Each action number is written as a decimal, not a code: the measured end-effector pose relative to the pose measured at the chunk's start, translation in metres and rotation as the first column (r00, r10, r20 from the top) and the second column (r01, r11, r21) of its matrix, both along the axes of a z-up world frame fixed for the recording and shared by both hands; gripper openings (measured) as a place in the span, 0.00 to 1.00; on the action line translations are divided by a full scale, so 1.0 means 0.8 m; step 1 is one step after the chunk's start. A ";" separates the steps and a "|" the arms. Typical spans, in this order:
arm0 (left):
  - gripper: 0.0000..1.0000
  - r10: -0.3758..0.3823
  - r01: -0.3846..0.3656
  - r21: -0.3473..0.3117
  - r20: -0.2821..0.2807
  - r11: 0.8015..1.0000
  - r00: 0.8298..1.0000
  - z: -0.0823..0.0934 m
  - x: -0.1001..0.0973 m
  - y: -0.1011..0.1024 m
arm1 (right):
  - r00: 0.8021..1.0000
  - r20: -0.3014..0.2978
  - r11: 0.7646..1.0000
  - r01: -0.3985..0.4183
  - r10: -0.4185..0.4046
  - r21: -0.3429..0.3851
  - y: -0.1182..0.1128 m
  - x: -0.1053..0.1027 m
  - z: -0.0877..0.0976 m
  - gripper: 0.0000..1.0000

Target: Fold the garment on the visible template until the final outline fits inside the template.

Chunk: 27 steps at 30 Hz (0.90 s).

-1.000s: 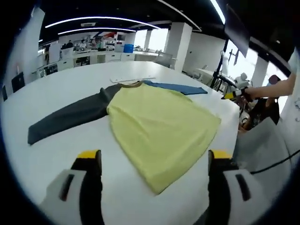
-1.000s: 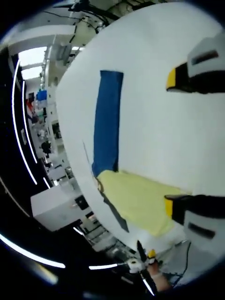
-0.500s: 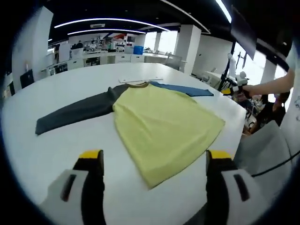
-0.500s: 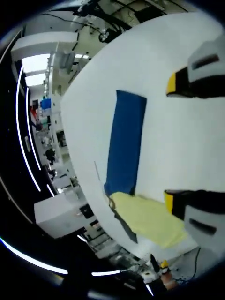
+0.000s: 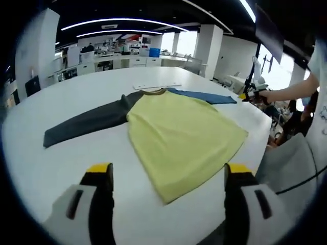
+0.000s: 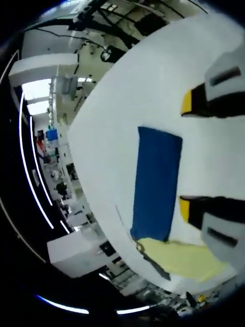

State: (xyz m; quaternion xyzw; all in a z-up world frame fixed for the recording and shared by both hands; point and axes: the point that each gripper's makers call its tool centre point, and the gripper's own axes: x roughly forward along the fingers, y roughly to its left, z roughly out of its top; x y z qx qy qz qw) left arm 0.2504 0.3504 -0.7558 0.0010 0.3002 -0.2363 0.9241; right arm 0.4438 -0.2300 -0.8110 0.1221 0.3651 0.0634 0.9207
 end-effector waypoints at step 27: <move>0.85 0.019 -0.018 0.010 -0.038 1.000 0.999 -0.014 -0.004 0.007 | 0.997 -0.070 1.000 0.019 -0.020 -0.011 -0.016 0.031 -0.037 0.12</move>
